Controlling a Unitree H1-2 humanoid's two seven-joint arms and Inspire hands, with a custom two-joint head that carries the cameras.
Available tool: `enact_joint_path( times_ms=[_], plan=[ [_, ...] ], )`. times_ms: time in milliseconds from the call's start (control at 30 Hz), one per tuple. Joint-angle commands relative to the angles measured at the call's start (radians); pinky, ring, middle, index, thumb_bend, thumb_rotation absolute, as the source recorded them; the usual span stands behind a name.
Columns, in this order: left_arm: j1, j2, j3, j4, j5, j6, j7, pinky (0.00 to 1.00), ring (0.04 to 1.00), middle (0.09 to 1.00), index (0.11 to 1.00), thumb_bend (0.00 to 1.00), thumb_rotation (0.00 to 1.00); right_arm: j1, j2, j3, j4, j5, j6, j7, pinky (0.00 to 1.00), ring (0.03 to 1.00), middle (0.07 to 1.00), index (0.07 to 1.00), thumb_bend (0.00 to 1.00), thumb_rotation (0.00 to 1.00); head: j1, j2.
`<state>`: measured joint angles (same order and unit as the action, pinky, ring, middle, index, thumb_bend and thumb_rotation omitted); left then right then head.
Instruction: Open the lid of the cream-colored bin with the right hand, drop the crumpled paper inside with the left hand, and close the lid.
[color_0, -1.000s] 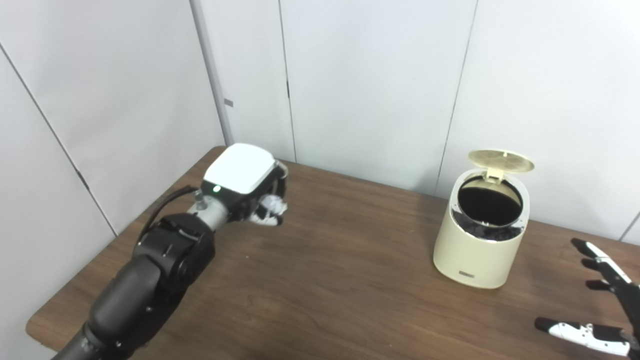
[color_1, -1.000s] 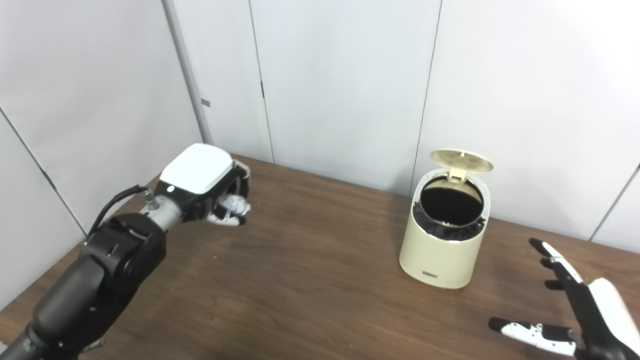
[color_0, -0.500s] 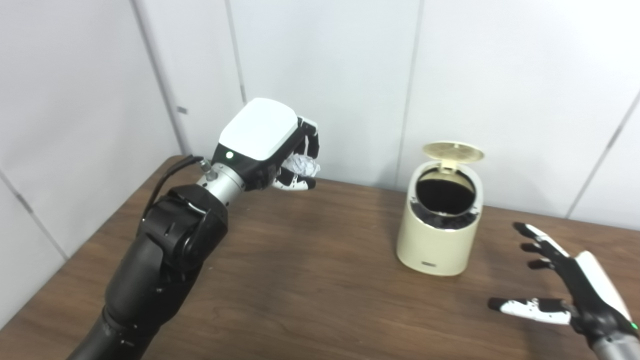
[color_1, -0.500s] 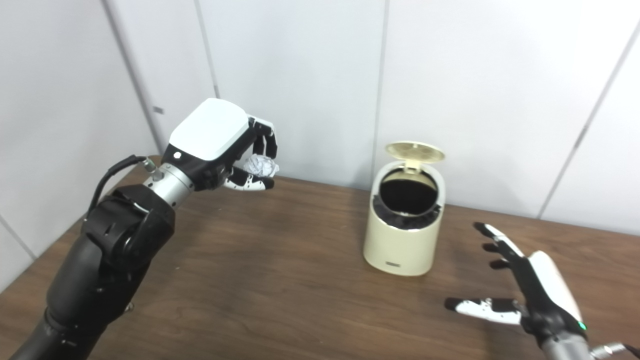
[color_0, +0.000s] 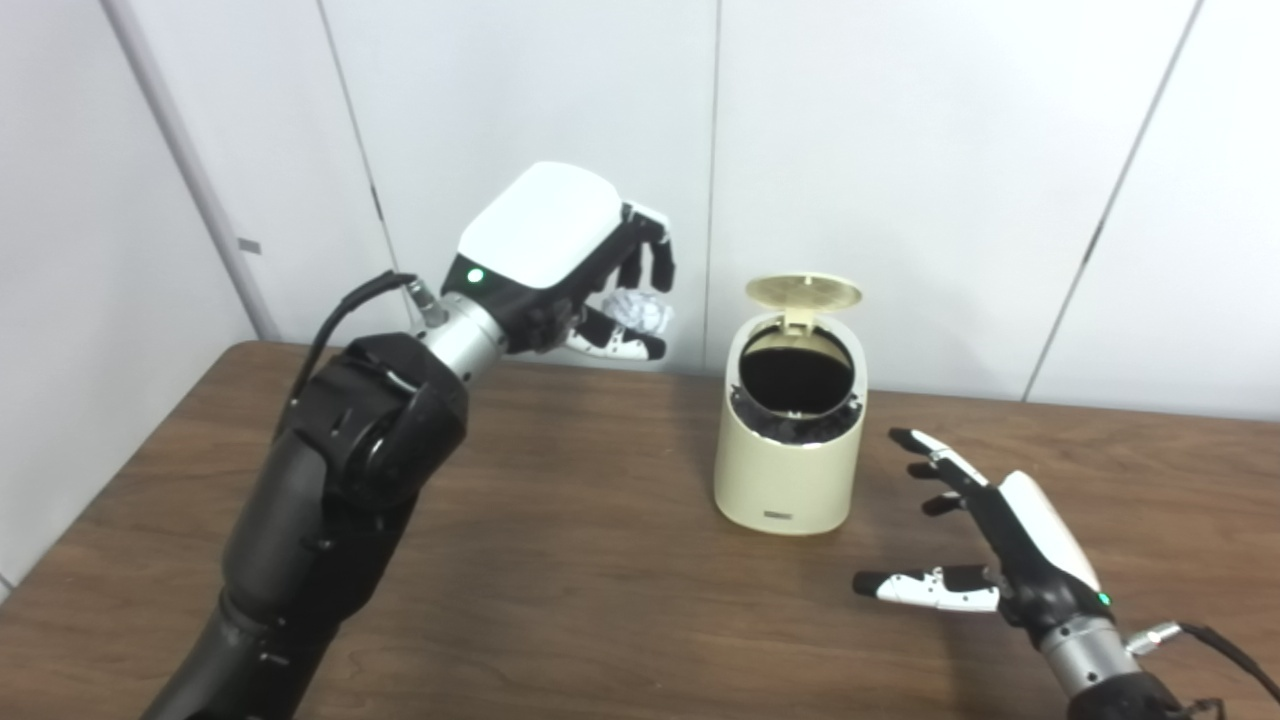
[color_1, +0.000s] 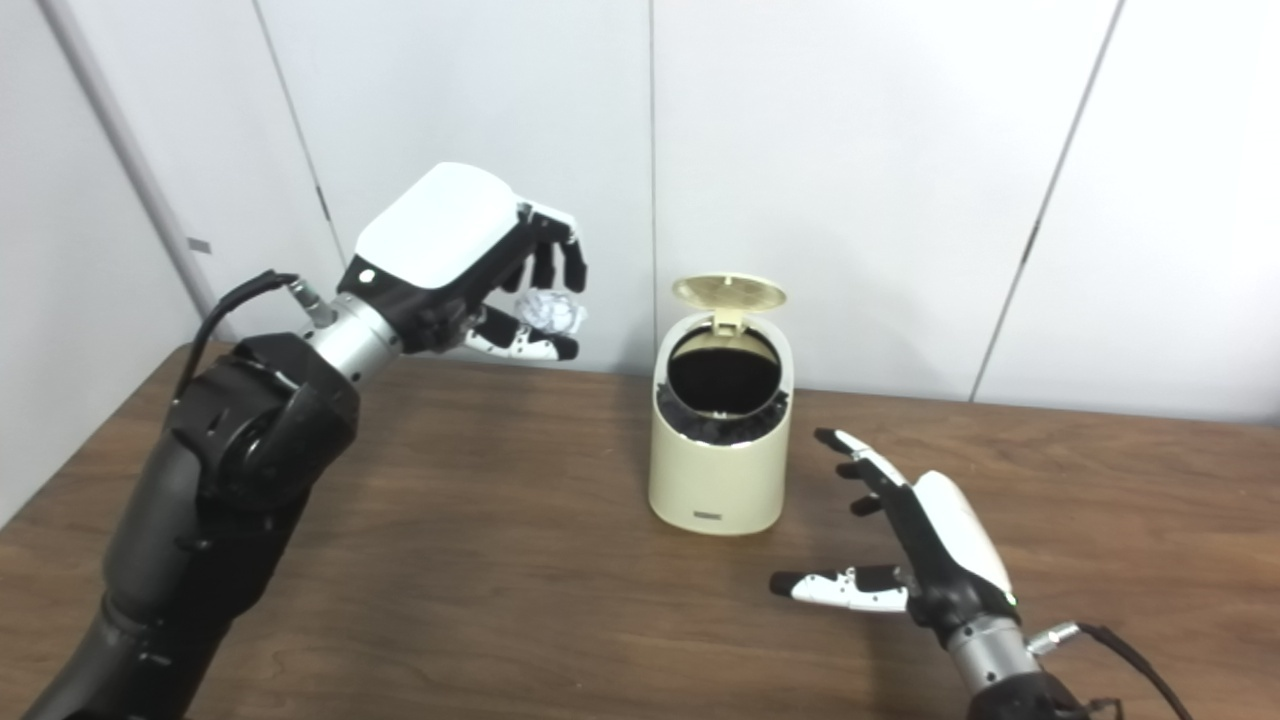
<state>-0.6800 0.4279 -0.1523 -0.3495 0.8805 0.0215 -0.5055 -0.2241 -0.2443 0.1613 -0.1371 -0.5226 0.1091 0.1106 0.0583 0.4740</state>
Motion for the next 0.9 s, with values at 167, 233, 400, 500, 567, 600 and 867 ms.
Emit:
enact_joint_path(
  times_ms=[167,233,400,500,567,600,867],
  plan=[
    [-0.081,-0.047,-0.024,0.062,-0.017,-0.043,0.077,0.28,0.322,0.430,0.511,0.52,0.00,-0.015,0.020,-0.006,-0.015,-0.008,-0.038,-0.036,0.70,0.848,0.908,0.885,0.78,0.34,-0.033,-0.007],
    [-0.092,-0.064,-0.036,0.091,-0.015,-0.053,0.091,0.28,0.333,0.431,0.511,0.52,0.00,-0.015,0.025,-0.006,-0.006,-0.002,-0.044,-0.040,0.71,0.855,0.911,0.886,0.78,0.33,-0.041,-0.010],
    [-0.109,-0.110,-0.069,0.143,-0.009,-0.074,0.143,0.29,0.337,0.426,0.508,0.52,0.00,-0.015,0.034,-0.005,-0.014,-0.012,-0.029,-0.038,0.72,0.858,0.913,0.888,0.78,0.29,-0.046,-0.013],
    [-0.113,-0.134,-0.095,0.171,0.029,-0.089,0.186,0.29,0.331,0.417,0.507,0.52,0.00,-0.014,0.036,-0.009,-0.015,-0.012,-0.033,-0.042,0.72,0.859,0.911,0.887,0.77,0.27,-0.052,-0.017],
    [-0.116,-0.146,-0.112,0.193,0.051,-0.098,0.210,0.31,0.348,0.417,0.505,0.52,0.00,-0.014,0.037,-0.010,-0.021,-0.019,-0.024,-0.044,0.72,0.860,0.910,0.885,0.78,0.31,-0.056,-0.017],
    [-0.119,-0.153,-0.120,0.204,0.059,-0.099,0.217,0.30,0.342,0.414,0.504,0.52,0.00,-0.013,0.037,-0.009,-0.025,-0.028,-0.017,-0.045,0.72,0.860,0.910,0.886,0.78,0.34,-0.059,-0.017],
    [-0.125,-0.179,-0.159,0.297,0.080,-0.136,0.290,0.22,0.257,0.470,0.481,0.53,0.00,-0.006,0.036,-0.012,-0.050,-0.051,0.019,-0.036,0.67,0.837,0.913,0.895,0.78,0.37,-0.074,-0.014]
  ],
)
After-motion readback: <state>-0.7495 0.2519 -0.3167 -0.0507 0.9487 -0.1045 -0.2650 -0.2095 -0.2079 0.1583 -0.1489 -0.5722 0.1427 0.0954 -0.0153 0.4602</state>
